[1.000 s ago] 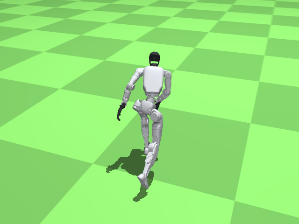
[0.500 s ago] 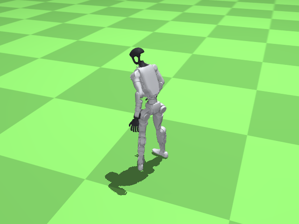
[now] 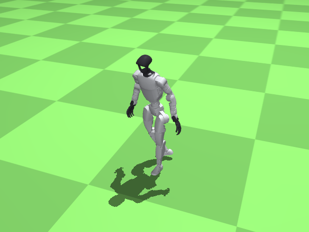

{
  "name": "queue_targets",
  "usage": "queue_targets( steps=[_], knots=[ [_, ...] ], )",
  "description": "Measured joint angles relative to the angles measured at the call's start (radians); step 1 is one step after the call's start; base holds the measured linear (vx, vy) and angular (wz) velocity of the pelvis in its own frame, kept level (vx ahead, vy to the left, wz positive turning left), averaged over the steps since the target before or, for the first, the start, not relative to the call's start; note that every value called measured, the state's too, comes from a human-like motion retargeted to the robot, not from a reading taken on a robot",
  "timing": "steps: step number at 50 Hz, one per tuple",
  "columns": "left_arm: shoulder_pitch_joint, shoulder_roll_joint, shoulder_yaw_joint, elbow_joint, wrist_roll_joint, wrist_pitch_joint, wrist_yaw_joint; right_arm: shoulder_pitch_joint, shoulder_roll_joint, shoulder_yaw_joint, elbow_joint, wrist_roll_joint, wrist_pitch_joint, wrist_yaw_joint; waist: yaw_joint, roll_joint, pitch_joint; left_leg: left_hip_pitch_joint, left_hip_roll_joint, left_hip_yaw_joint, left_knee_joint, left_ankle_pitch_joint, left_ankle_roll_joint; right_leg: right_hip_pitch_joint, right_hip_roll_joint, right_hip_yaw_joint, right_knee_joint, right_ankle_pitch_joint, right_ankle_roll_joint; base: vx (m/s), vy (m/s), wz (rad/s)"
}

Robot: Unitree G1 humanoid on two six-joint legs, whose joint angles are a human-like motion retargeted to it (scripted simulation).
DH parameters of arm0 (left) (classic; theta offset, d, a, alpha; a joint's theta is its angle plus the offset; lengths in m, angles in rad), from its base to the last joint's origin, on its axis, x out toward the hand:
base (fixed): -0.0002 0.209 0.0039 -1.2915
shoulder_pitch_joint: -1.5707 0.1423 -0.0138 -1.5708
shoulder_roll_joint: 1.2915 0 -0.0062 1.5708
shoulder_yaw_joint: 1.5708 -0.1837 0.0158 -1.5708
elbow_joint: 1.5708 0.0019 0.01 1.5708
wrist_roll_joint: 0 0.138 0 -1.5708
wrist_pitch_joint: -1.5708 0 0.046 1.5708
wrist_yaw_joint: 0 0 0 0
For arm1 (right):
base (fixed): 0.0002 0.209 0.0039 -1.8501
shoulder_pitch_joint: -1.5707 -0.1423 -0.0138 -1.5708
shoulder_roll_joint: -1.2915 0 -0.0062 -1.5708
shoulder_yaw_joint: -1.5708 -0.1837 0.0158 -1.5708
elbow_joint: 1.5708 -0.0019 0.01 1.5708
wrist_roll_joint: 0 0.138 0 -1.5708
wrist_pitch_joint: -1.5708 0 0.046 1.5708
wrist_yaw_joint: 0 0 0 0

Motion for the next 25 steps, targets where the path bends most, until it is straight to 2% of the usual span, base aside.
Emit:
queue_targets(
  steps=[2,5,7,8,10,13,15,18,20,22,25],
  knots=[
    [-0.016,0.003,-0.007,0.031,0.027,0.01,-0.006,-0.002,-0.006,0.011,0.003,-0.032,0.006,0.022,-0.028,0.02,0.001,0.011,0.008,-0.1,-0.006,0.005,0.041,-0.116,-0.035,0.142,0.267,0.031,-0.041,0.23,0.13,2.26],
    [-0.05,0.013,-0.027,0.069,0.081,0.025,-0.002,-0.012,-0.014,0.018,-0.009,-0.11,0.019,0.04,-0.128,0.031,0.043,0.018,-0.004,-0.262,0.045,-0.011,0.086,-0.268,-0.002,0.399,0.534,0.058,0.028,0.26,0.02,2.88],
    [-0.057,0.024,-0.055,0.065,0.131,0.025,-0.001,-0.005,-0.019,0.016,-0.025,-0.154,0.022,0.037,-0.194,0.05,0.07,0.026,0.003,-0.361,0.088,-0.022,0.068,-0.284,0.025,0.444,0.566,0.042,0.07,0.29,-0.03,2.72],
    [-0.06,0.03,-0.07,0.053,0.158,0.024,0.0,-0.002,-0.021,0.014,-0.033,-0.168,0.022,0.034,-0.22,0.059,0.081,0.03,0.008,-0.404,0.106,-0.026,0.051,-0.28,0.017,0.429,0.559,0.037,0.071,0.29,-0.03,2.27],
    [-0.062,0.044,-0.101,0.01,0.199,0.013,0.003,0.006,-0.027,0.008,-0.051,-0.179,0.021,0.025,-0.256,0.07,0.094,0.04,0.018,-0.468,0.124,-0.027,0.019,-0.267,-0.011,0.376,0.502,0.031,0.047,0.28,-0.04,1.75],
    [-0.046,0.066,-0.131,-0.095,0.191,-0.02,0.019,0.03,-0.035,0.001,-0.096,-0.157,0.015,0.015,-0.276,0.06,0.093,0.054,0.024,-0.521,0.124,-0.022,-0.021,-0.247,-0.013,0.333,0.284,-0.001,0.032,0.27,-0.07,1.1],
    [-0.026,0.075,-0.137,-0.172,0.155,-0.049,0.036,0.053,-0.042,0.003,-0.138,-0.137,0.011,0.015,-0.288,0.033,0.089,0.062,0.007,-0.544,0.121,-0.023,-0.035,-0.236,0.001,0.341,0.086,-0.013,0.051,0.25,-0.11,0.91],
    [0.003,0.072,-0.118,-0.276,0.106,-0.089,0.058,0.088,-0.049,0.014,-0.209,-0.12,0.009,0.019,-0.319,-0.037,0.108,0.085,-0.054,-0.581,0.116,-0.033,-0.037,-0.228,0.014,0.435,-0.183,0.0,0.128,0.23,-0.15,1.08],
    [0.014,0.061,-0.093,-0.332,0.08,-0.102,0.069,0.1,-0.048,0.03,-0.247,-0.112,0.017,0.03,-0.334,-0.081,0.137,0.098,-0.091,-0.603,0.117,-0.035,-0.027,-0.234,0.025,0.546,-0.289,0.027,0.152,0.17,-0.17,1.03],
    [0.006,0.044,-0.067,-0.376,0.055,-0.112,0.077,0.093,-0.043,0.056,-0.263,-0.11,0.027,0.042,-0.329,-0.118,0.177,0.082,-0.122,-0.607,0.156,-0.04,-0.016,-0.241,0.029,0.631,-0.332,0.051,0.149,0.06,-0.17,0.73],
    [-0.016,0.016,-0.038,-0.439,0.057,-0.115,0.079,0.07,-0.037,0.092,-0.267,-0.126,0.029,0.054,-0.299,-0.146,0.255,-0.015,-0.157,-0.584,0.352,-0.09,-0.025,-0.253,0.008,0.647,-0.294,-0.013,0.092,-0.05,-0.14,0.47]
  ],
)
